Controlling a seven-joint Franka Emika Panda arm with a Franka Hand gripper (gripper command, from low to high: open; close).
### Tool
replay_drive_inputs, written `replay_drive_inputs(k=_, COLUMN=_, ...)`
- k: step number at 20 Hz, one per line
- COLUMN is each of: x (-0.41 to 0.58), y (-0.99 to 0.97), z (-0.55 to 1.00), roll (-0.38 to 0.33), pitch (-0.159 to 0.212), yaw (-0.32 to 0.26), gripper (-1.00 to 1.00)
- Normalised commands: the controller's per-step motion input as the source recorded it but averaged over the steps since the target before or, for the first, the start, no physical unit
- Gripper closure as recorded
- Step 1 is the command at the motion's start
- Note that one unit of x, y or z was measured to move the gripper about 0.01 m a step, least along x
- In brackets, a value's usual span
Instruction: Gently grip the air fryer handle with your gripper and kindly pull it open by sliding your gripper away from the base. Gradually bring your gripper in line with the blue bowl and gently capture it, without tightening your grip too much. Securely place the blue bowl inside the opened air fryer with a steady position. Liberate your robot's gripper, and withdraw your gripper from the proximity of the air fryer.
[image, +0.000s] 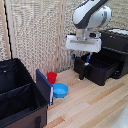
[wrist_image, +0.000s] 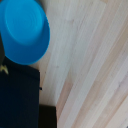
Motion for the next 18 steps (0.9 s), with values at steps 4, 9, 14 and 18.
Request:
replay_drive_inputs(k=4, x=0.0, y=0.42, z=-0.25, roll=0.118, pitch=0.016, yaw=0.175, gripper=-1.0)
replay_drive_inputs(k=9, x=0.003, y=0.42, z=-0.3, roll=0.038, pitch=0.0, yaw=0.204, gripper=-1.0)
replay_drive_inputs(k=14, x=0.049, y=0.36, z=-0.35, roll=-0.012, pitch=0.0, yaw=0.223, gripper=-1.0)
replay_drive_inputs(k=18, x=0.064, y=0.23, z=-0.35, roll=-0.093, pitch=-0.002, yaw=0.222, gripper=-1.0)
